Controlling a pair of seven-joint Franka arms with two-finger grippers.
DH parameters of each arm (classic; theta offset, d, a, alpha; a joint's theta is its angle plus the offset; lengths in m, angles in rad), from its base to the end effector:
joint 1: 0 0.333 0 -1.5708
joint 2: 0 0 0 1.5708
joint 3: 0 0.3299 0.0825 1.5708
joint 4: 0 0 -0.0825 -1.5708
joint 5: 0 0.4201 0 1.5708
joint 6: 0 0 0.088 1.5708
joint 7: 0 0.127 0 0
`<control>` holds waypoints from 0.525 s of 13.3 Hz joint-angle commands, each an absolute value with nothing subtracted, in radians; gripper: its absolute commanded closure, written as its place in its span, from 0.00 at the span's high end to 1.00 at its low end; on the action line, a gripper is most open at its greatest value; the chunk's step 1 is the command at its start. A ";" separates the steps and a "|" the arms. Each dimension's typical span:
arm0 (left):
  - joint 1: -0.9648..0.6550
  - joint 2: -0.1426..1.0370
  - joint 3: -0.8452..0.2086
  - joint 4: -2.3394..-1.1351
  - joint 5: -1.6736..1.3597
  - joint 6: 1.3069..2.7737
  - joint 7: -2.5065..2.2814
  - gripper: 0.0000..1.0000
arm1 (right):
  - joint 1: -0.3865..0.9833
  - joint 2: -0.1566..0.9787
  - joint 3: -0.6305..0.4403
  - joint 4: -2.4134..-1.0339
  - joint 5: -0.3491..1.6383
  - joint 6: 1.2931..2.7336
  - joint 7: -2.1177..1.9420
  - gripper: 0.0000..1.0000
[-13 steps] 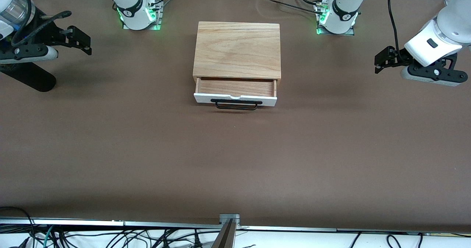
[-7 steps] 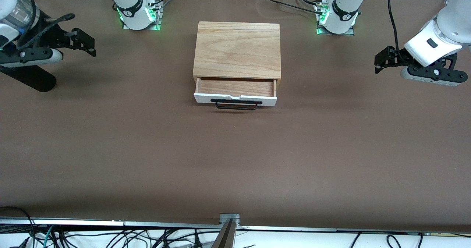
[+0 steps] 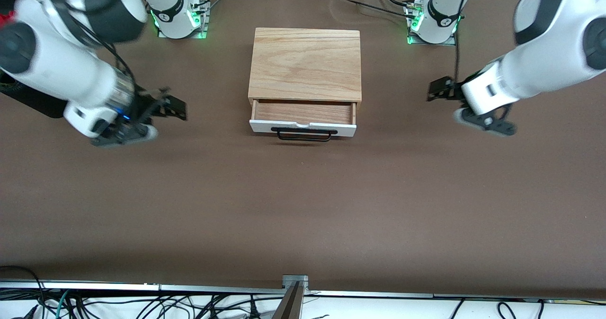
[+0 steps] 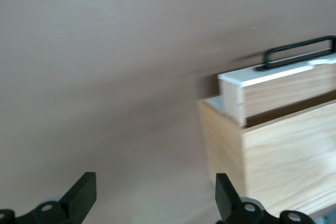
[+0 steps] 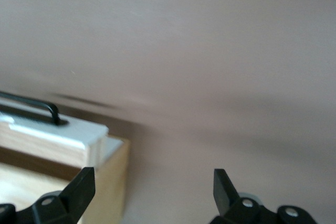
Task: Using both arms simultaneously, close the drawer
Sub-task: 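Move the right gripper and the left gripper toward the drawer front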
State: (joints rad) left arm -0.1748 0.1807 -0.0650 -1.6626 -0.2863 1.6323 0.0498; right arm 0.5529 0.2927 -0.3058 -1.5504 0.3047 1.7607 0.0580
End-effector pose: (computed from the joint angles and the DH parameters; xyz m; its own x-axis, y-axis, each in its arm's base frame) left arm 0.6024 -0.1802 0.4719 0.9443 -0.2635 -0.1973 -0.1996 -0.9349 0.2934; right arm 0.6438 0.2167 0.4679 0.9868 0.1381 -0.0845 0.1188 -0.9723 -0.2015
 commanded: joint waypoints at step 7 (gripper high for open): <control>-0.370 0.455 -0.074 -1.618 -0.609 2.016 0.061 1.00 | 0.555 0.577 -0.187 -1.400 0.642 1.877 0.052 1.00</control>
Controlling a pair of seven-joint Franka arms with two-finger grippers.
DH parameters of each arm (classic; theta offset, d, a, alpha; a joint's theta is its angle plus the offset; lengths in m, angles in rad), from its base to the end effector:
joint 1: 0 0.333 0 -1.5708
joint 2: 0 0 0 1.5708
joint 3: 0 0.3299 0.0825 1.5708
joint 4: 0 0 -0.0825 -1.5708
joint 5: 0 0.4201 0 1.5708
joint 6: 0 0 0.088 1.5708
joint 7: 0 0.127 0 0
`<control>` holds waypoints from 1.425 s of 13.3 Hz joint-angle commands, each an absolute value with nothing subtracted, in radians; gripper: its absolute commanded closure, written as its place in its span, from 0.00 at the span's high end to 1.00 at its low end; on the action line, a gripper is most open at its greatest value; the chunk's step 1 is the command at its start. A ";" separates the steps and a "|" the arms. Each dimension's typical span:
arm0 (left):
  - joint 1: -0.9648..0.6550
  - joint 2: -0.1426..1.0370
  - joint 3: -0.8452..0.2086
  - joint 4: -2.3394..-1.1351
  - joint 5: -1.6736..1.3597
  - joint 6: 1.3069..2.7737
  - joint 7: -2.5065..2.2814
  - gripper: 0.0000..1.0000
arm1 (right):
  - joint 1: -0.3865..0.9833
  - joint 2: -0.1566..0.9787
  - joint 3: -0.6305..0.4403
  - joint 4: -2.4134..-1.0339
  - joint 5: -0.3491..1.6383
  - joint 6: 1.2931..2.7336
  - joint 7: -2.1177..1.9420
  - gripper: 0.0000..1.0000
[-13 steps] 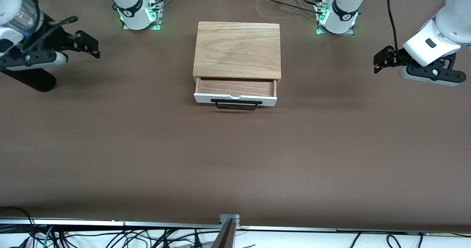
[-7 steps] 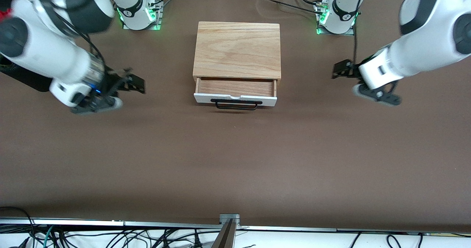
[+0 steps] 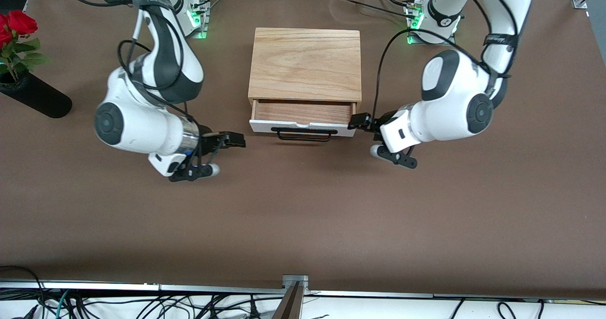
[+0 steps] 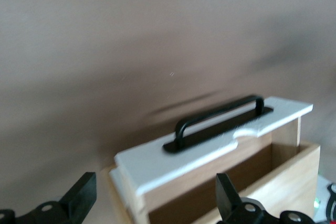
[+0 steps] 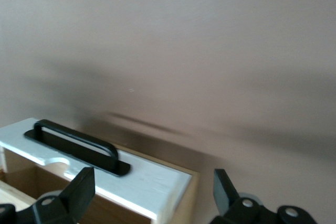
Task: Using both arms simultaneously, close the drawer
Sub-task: 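Move the right gripper and the left gripper toward the drawer front, then place both grippers against the white drawer front beside the handle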
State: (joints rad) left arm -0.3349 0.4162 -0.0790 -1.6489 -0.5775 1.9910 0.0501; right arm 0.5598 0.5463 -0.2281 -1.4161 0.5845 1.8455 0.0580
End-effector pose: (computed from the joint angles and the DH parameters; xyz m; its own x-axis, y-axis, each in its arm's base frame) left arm 0.6278 -0.3176 0.3552 0.9679 -0.2247 -0.1126 -0.1369 -0.8470 0.5136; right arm 0.6706 0.3185 0.3685 0.9784 0.1404 -0.1519 0.0684 -0.9127 -0.4028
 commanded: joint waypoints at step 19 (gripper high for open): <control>-0.399 0.634 -0.087 -1.632 -0.974 2.069 0.348 1.00 | 0.566 0.439 -0.120 -1.804 0.810 1.988 -0.017 1.00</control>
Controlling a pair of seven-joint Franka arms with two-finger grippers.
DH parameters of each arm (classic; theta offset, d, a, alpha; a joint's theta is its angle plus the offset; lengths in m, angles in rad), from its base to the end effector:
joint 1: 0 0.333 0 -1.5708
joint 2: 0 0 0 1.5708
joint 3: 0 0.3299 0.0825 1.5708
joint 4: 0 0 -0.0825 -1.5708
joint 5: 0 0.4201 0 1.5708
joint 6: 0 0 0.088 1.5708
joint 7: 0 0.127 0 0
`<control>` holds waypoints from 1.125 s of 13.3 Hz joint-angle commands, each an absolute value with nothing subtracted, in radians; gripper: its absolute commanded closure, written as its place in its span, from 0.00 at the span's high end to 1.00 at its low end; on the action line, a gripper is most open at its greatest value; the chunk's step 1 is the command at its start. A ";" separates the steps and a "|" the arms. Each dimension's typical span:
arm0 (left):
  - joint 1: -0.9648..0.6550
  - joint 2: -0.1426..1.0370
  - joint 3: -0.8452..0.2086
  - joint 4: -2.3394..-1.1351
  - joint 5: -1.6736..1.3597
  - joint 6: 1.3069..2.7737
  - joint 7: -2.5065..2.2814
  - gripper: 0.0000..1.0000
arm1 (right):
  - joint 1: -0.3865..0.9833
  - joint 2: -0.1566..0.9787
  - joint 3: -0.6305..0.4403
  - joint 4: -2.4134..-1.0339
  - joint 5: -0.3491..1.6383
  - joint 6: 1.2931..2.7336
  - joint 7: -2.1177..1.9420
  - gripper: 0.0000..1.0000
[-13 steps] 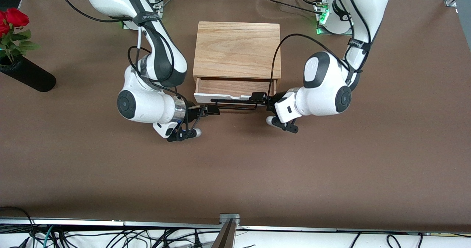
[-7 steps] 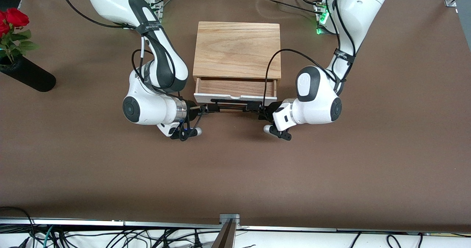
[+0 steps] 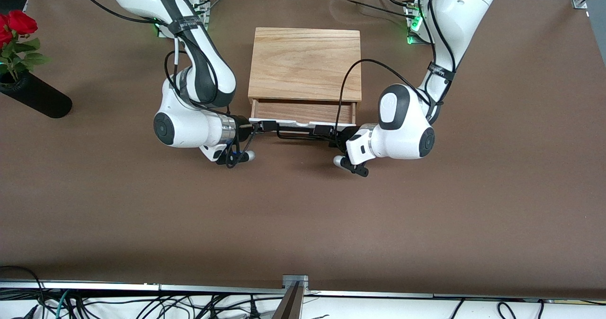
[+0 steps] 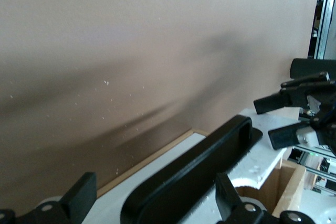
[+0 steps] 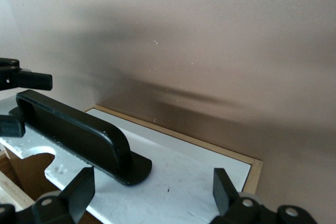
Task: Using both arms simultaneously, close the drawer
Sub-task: 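Place both grippers against the white drawer front beside the handle, then push the drawer into the box with both grippers together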
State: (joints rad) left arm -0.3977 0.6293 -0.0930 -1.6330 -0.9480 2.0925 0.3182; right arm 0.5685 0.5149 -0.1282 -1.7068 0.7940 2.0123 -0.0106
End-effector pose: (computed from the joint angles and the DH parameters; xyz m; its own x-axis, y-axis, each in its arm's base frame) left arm 0.6141 -0.3809 0.2326 0.9549 -0.2691 -0.1255 -0.0932 -0.6730 0.7338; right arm 0.5989 0.3511 0.2655 0.9526 0.1165 -0.2810 -0.0516 -0.8485 -0.5266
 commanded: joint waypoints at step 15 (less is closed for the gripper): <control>-0.382 0.663 -0.086 -1.675 -0.962 1.842 0.331 1.00 | 0.566 0.379 -0.003 -1.966 0.850 2.058 -0.015 1.00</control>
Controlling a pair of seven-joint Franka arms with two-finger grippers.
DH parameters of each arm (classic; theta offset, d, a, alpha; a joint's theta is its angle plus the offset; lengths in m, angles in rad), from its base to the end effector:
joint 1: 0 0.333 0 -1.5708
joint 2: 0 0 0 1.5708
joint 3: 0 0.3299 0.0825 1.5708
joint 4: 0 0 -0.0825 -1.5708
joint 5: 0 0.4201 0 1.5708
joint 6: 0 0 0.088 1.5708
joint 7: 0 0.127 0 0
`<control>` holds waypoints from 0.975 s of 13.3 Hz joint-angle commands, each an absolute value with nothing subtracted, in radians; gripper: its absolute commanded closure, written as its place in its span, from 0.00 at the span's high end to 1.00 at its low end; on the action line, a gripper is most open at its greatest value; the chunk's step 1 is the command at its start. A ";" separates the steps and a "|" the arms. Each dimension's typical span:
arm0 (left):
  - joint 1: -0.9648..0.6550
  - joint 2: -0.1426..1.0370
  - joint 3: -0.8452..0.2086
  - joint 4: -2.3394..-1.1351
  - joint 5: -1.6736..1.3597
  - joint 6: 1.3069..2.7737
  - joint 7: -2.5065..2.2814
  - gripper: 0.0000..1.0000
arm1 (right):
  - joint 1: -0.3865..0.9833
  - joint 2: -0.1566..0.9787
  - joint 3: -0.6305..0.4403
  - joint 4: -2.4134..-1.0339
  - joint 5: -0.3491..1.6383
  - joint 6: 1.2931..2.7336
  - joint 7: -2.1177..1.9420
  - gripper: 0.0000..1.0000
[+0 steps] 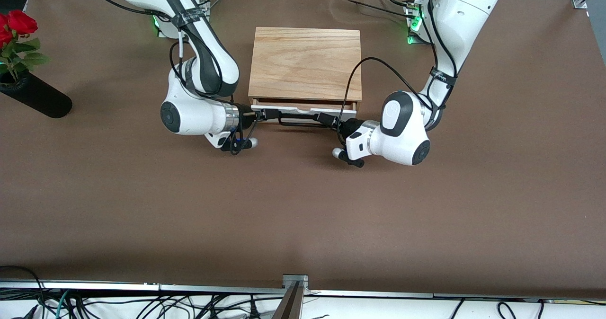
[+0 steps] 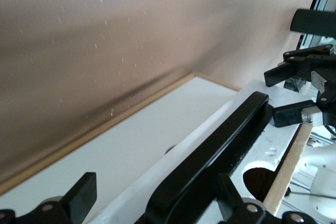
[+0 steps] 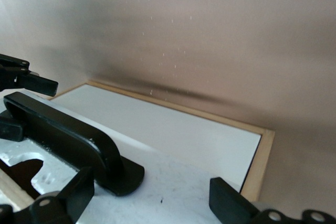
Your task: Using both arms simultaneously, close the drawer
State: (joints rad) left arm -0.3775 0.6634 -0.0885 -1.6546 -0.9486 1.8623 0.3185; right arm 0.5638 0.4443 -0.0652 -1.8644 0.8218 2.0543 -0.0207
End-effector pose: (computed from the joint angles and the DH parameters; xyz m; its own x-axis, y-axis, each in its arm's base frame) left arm 0.5788 -0.3727 0.1996 0.8652 -0.3904 -0.3147 -0.0123 -0.6439 0.7650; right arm 0.5458 0.3587 0.2448 0.9312 0.1308 -0.3401 -0.0750 -0.8446 -0.5302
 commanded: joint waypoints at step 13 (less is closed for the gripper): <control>-0.368 0.620 -0.087 -1.658 -0.962 1.723 0.273 1.00 | 0.551 0.390 -0.236 -1.689 0.663 1.782 0.028 1.00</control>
